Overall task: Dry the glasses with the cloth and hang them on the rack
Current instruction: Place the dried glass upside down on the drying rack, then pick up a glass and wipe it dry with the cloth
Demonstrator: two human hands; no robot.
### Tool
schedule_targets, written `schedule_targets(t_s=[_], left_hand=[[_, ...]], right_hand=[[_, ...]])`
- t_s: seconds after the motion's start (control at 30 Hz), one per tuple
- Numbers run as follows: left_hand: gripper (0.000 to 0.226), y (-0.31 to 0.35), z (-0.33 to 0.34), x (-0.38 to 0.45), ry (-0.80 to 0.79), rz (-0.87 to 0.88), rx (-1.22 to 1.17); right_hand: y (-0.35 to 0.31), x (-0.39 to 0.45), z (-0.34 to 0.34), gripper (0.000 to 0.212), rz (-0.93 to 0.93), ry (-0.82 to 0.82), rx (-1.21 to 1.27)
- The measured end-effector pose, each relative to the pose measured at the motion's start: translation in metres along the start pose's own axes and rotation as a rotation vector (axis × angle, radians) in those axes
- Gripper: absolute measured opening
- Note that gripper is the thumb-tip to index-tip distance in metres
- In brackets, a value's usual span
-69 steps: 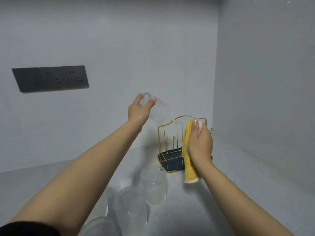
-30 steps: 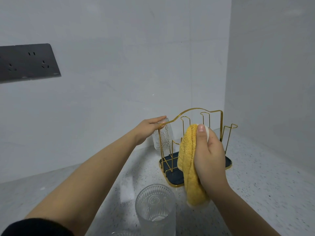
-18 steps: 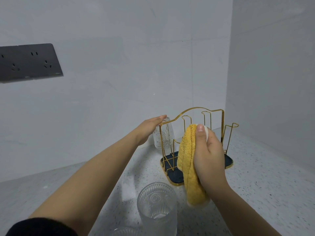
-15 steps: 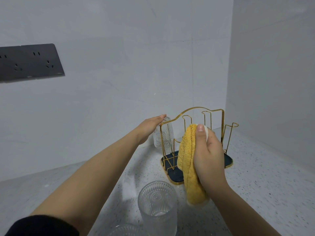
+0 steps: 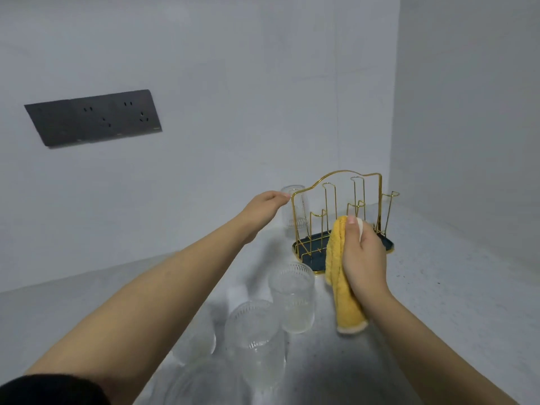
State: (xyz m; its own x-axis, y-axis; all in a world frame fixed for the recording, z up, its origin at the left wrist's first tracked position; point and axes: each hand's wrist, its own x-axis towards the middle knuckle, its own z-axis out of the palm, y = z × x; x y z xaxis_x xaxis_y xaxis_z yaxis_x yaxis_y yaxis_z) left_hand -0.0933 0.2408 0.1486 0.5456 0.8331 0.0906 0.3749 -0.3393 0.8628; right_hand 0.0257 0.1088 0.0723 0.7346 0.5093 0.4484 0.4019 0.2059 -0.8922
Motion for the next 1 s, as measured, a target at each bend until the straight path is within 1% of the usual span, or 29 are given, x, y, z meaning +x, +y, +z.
schedule_targets(t_s=[0.03, 0.07, 0.13, 0.17, 0.23, 0.3, 0.4, 0.47, 0.53, 0.57, 0.63, 0.7, 0.8, 0.87, 0.93, 1.0], left_hand=[[0.025, -0.001, 0.002, -0.015, -0.073, -0.025, 0.039], [0.030, -0.003, 0.005, -0.033, -0.167, -0.060, 0.100], [0.052, -0.011, 0.012, -0.059, -0.337, -0.130, 0.255], [0.066, -0.014, 0.016, -0.069, -0.386, -0.157, 0.333], [0.086, -0.018, 0.022, -0.083, -0.407, -0.144, 0.508], [0.096, -0.019, 0.029, -0.093, -0.379, -0.121, 0.646], [0.103, -0.023, 0.041, -0.098, -0.269, -0.137, 0.683], [0.103, -0.025, 0.046, -0.101, -0.190, -0.145, 0.645], [0.105, -0.025, 0.048, -0.103, -0.148, -0.144, 0.597], [0.106, -0.025, 0.049, -0.104, -0.132, -0.143, 0.564], [0.106, -0.022, 0.051, -0.108, -0.092, -0.121, 0.485], [0.105, -0.013, 0.051, -0.115, -0.037, -0.060, 0.369], [0.101, 0.005, 0.047, -0.127, 0.000, 0.026, 0.132], [0.101, 0.013, 0.048, -0.141, 0.006, 0.052, -0.036], [0.101, 0.015, 0.055, -0.157, 0.033, 0.063, -0.187], [0.102, 0.013, 0.068, -0.170, 0.060, 0.029, -0.341]], right_hand=[[-0.001, -0.005, -0.003, 0.039, 0.005, -0.004, -0.014], [-0.003, -0.013, -0.007, 0.039, 0.011, -0.010, -0.025], [-0.008, -0.024, -0.013, 0.038, 0.010, -0.020, -0.046], [-0.010, -0.030, -0.017, 0.038, 0.015, -0.029, -0.058], [-0.013, -0.039, -0.023, 0.041, 0.055, -0.055, -0.066], [-0.015, -0.049, -0.030, 0.050, 0.130, -0.092, -0.049], [-0.016, -0.058, -0.041, 0.062, 0.297, -0.154, -0.001], [-0.014, -0.065, -0.049, 0.056, 0.419, -0.199, 0.047], [-0.011, -0.070, -0.057, 0.038, 0.529, -0.246, 0.129], [-0.009, -0.072, -0.060, 0.031, 0.567, -0.265, 0.178], [-0.009, -0.077, -0.065, 0.025, 0.585, -0.273, 0.256], [-0.013, -0.083, -0.071, 0.030, 0.522, -0.244, 0.262], [-0.022, -0.093, -0.081, 0.041, 0.335, -0.180, 0.213], [-0.031, -0.101, -0.088, 0.036, 0.219, -0.170, 0.200], [-0.041, -0.110, -0.095, 0.030, 0.119, -0.192, 0.189], [-0.045, -0.117, -0.100, 0.036, 0.028, -0.246, 0.160]])
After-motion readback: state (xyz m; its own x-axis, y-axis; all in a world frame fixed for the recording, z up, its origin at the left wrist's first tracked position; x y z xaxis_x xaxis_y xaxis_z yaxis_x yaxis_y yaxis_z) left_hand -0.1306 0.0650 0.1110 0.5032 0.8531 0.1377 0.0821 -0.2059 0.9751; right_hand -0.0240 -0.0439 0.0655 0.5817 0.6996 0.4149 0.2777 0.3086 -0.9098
